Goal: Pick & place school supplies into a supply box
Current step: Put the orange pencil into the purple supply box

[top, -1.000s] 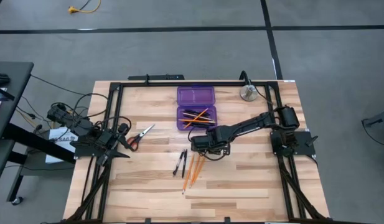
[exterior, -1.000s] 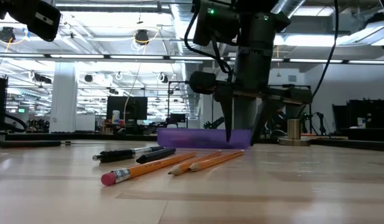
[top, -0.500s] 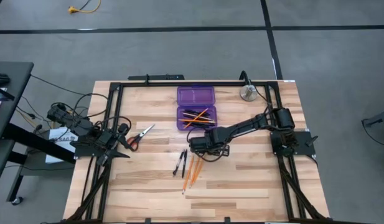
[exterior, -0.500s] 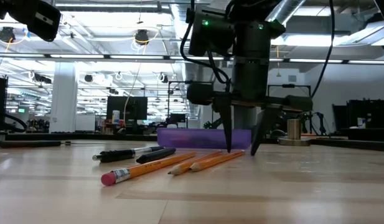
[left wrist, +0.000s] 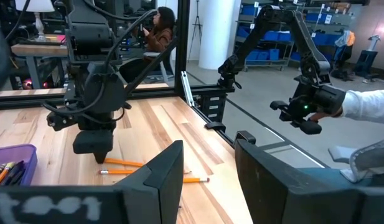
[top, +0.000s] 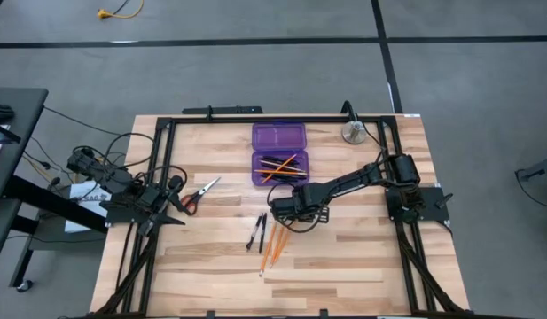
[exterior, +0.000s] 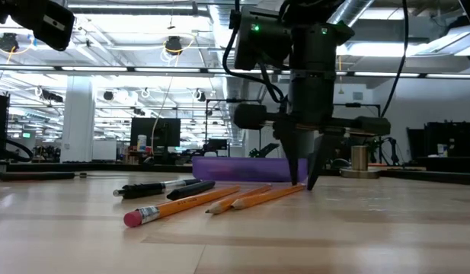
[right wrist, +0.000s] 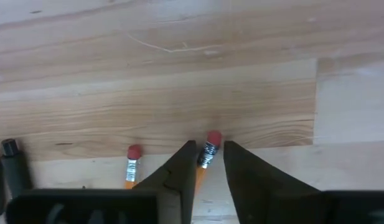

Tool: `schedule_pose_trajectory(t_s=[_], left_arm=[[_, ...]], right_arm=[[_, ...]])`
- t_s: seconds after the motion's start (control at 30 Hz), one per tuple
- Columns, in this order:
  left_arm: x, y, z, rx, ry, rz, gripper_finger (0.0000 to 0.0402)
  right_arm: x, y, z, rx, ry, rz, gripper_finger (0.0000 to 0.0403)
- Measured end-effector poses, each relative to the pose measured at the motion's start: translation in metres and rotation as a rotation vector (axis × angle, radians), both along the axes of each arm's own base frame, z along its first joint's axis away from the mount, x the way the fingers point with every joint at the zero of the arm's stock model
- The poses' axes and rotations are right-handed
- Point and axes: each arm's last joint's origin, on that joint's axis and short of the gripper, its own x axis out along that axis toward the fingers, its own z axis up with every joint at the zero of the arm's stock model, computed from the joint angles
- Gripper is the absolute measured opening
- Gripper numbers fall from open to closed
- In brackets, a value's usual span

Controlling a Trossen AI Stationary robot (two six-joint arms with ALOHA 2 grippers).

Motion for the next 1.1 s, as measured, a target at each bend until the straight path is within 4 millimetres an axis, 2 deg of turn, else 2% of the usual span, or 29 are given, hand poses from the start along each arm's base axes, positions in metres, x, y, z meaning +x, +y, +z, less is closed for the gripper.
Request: schedule_pose_trajectory(t_s=[0.47, 0.77, 0.97, 1.1], left_arm=[[0.0, 0.0, 0.0, 0.001, 0.0, 0.0, 0.0132], [0.0, 0.0, 0.0, 0.002, 0.0, 0.0, 0.0132], [0.0, 0.0, 0.0, 0.005, -0.001, 0.0, 0.0132], [0.0, 0.0, 0.0, 0.006, -0.002, 0.0, 0.0132]], right_arm=[[-0.001, -0.001, 0.0, -0.018, 0.011, 0.053, 0.001], [0.0, -0.001, 0.002, -0.028, 0.012, 0.099, 0.0002], [0.007, -0.003, 0.02, -0.087, 0.083, 0.183, 0.0001], [0.016, -0.01, 0.047, -0.128, 0.083, 0.217, 0.0]])
